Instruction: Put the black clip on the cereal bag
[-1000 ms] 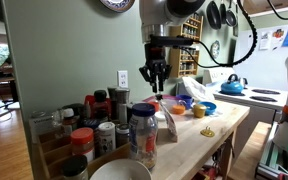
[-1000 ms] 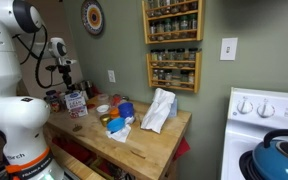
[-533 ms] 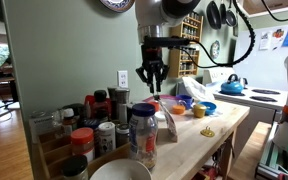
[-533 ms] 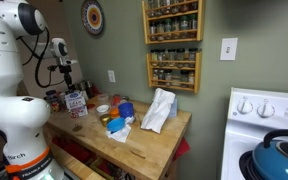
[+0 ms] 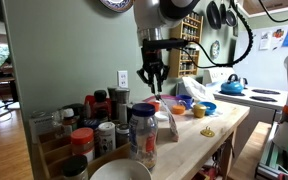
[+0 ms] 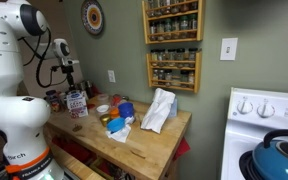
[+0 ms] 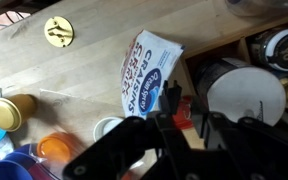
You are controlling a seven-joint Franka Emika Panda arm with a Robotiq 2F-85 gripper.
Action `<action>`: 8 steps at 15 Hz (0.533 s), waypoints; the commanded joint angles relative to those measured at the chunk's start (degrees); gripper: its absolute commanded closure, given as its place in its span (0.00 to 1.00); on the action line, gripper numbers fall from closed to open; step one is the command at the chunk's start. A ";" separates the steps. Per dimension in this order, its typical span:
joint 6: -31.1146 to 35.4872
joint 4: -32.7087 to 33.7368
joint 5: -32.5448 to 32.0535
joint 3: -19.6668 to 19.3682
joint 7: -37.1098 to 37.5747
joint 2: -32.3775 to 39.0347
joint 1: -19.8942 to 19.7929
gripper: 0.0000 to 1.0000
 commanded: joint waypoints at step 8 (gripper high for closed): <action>-6.58 2.25 -0.67 -0.90 3.78 0.91 1.11 0.93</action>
